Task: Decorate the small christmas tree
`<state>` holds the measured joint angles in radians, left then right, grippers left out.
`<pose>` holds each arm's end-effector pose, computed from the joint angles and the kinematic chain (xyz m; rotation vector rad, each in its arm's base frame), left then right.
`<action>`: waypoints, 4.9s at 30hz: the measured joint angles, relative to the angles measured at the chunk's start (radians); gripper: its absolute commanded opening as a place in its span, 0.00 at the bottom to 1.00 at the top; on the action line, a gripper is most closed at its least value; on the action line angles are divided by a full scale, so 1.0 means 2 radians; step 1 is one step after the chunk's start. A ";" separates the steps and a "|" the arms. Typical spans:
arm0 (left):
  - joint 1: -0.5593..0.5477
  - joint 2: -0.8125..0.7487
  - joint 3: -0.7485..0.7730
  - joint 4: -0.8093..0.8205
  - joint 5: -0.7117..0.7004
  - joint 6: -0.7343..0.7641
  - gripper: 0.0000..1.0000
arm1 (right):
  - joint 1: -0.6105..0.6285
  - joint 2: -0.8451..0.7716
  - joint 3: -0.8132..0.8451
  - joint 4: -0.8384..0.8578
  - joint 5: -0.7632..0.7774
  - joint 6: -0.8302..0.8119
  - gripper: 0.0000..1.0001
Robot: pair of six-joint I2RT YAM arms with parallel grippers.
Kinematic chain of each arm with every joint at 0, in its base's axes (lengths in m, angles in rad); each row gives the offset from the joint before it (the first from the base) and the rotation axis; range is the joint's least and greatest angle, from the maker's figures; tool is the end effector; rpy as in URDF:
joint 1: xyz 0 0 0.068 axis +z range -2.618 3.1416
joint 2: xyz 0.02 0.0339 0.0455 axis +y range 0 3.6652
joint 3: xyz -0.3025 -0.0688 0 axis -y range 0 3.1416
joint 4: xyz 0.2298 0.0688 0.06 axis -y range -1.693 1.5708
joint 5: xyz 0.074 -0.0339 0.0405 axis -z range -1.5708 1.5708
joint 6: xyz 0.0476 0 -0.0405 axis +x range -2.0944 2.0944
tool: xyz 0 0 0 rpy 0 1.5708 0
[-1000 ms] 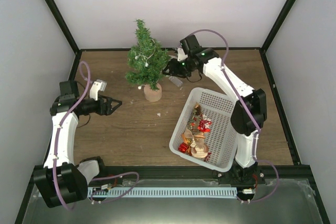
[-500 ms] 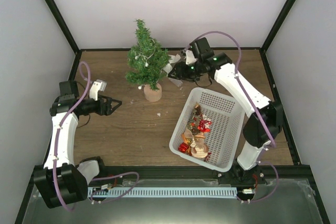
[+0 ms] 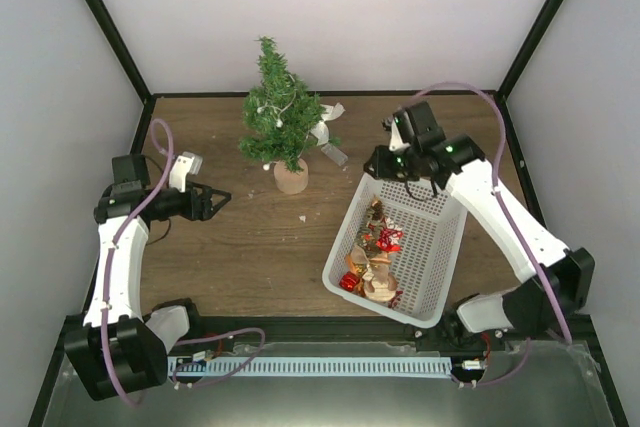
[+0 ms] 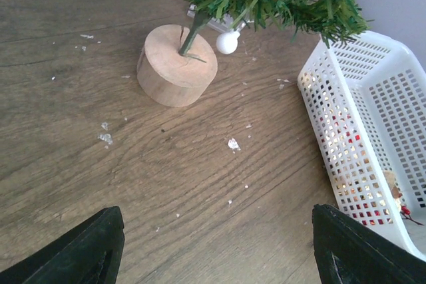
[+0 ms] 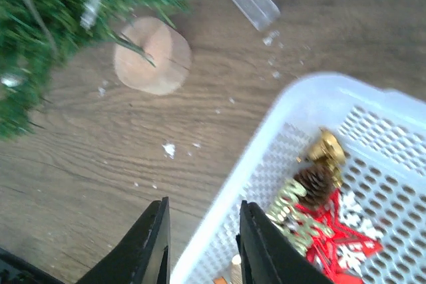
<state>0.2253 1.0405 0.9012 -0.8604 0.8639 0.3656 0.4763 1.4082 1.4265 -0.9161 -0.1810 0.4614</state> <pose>0.1637 0.0004 0.3137 0.4603 2.2177 -0.7980 0.2405 0.1337 0.3817 -0.1001 2.5525 0.6102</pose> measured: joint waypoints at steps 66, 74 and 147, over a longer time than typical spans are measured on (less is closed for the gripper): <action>0.000 0.024 0.013 -0.011 -0.031 -0.001 0.77 | 0.105 0.023 -0.323 0.112 -0.084 0.042 0.01; 0.000 0.018 0.009 -0.008 -0.027 -0.001 0.77 | 0.109 -0.020 -0.323 0.091 -0.064 0.051 0.01; 0.061 -0.019 -0.010 0.022 -0.010 -0.026 0.79 | 0.253 0.255 0.327 0.021 0.167 -0.102 0.01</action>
<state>0.3466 1.0027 0.8803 -0.8158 0.8429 0.3145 0.9817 1.9190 2.0804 -0.8738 0.1535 0.2581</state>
